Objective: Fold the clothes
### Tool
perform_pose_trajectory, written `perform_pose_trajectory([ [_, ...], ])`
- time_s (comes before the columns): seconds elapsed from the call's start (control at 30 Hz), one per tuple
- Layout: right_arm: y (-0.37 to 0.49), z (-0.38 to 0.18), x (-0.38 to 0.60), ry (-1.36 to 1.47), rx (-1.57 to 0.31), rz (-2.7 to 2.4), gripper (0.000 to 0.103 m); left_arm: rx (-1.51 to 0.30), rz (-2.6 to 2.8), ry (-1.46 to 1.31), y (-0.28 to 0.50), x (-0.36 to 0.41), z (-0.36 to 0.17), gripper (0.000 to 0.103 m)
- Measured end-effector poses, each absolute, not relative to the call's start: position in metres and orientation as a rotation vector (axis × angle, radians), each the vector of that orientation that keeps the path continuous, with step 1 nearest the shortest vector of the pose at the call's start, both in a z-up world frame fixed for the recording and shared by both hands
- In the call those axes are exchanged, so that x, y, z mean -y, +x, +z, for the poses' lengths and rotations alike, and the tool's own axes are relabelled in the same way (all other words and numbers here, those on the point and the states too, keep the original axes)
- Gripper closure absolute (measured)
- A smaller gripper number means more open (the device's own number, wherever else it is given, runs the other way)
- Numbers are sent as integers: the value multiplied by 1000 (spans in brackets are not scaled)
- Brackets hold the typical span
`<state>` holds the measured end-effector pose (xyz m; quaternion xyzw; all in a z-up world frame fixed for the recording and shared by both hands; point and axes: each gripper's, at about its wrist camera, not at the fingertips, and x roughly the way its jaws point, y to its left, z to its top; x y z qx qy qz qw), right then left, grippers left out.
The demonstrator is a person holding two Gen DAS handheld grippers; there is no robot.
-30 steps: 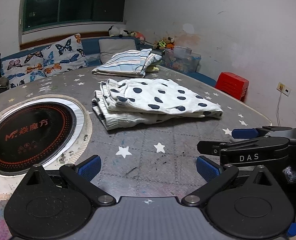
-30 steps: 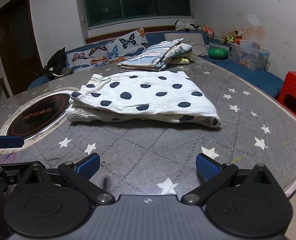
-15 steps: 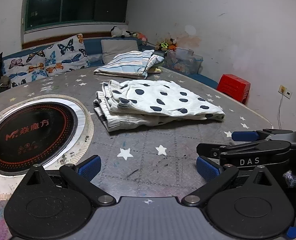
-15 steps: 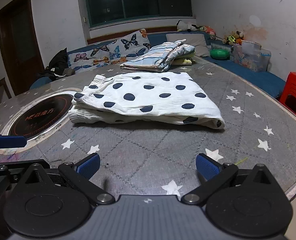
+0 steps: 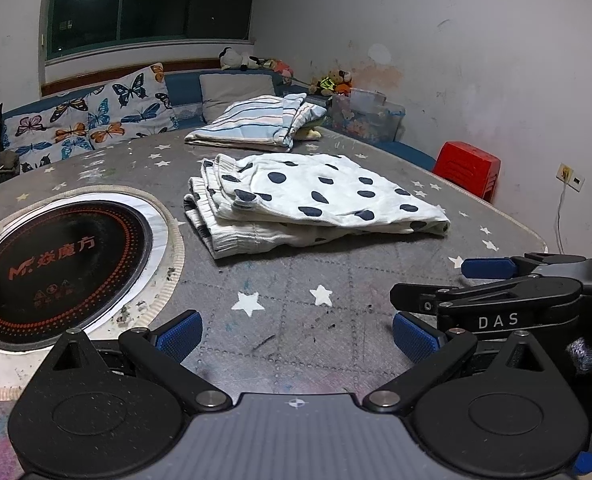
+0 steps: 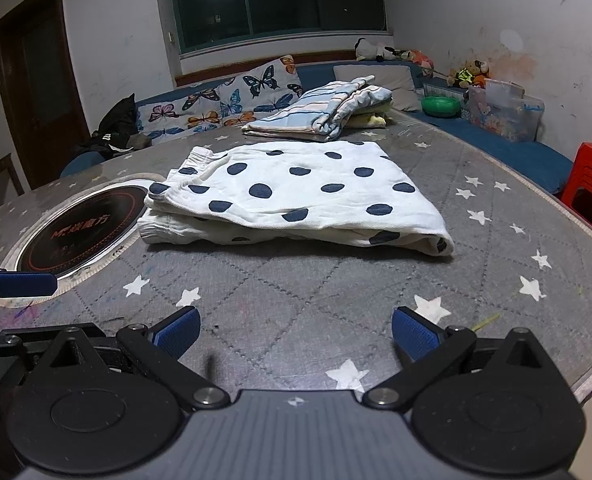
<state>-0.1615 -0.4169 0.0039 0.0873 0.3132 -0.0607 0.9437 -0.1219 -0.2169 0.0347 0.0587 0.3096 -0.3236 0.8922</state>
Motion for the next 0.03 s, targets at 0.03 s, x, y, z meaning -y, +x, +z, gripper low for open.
perform_pose_trajectory([
  [0.03, -161, 4, 417, 178, -638, -124, 0, -643, -672, 123, -122, 217, 34, 0],
])
